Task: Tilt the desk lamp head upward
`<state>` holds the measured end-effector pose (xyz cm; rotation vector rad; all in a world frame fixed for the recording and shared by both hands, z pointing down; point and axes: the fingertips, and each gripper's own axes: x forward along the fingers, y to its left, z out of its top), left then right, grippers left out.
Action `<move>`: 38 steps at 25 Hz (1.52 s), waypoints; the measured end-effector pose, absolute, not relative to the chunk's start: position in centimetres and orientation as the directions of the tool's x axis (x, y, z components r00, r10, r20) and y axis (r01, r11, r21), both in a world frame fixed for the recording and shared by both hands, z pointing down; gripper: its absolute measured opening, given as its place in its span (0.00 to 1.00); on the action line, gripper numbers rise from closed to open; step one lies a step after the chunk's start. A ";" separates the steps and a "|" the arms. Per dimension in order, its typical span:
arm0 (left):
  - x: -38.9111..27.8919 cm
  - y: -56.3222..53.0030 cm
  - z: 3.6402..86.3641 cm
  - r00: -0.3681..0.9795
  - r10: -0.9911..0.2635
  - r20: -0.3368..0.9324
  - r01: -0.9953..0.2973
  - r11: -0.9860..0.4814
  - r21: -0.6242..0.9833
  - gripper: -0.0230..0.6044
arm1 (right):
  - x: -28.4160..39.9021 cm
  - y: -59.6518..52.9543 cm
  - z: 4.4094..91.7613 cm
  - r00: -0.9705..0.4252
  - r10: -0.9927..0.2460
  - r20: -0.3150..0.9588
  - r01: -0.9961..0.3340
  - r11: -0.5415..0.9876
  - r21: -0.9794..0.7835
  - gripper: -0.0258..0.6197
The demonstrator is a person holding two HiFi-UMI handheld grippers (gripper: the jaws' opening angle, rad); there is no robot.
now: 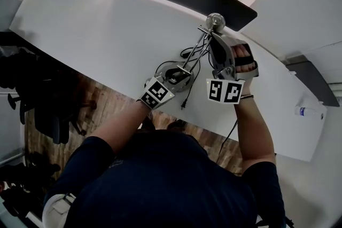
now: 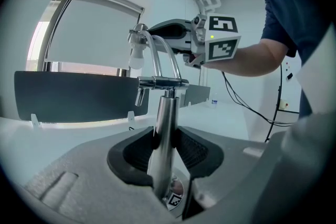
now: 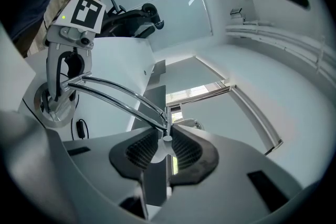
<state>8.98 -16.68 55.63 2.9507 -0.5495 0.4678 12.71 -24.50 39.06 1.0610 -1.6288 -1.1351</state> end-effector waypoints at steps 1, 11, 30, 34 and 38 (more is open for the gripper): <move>9.0 -16.7 55.6 0.888 -0.332 0.318 -0.365 -0.930 0.047 0.24 | 12.6 -24.3 38.9 -0.266 -0.948 0.174 -0.159 0.221 0.962 0.17; 9.1 -16.9 55.8 0.890 -0.311 0.333 -0.353 -0.933 0.074 0.24 | 12.3 -23.5 38.0 -0.234 -0.955 0.180 -0.152 0.219 0.964 0.18; 5.7 -15.4 53.1 0.857 -0.367 0.361 -0.401 -0.916 0.019 0.27 | 13.1 -20.0 40.1 -0.169 -0.946 0.277 -0.416 0.323 0.850 0.30; 5.1 -14.3 50.2 0.878 -0.377 0.294 -0.402 -0.915 0.027 0.27 | 11.8 -17.7 40.6 -0.198 -0.932 0.302 -0.538 0.361 0.762 0.30; 4.9 -13.0 46.6 0.906 -0.366 0.214 -0.380 -0.924 0.031 0.26 | 10.1 -15.5 41.0 -0.241 -0.917 0.318 -0.629 0.397 0.669 0.28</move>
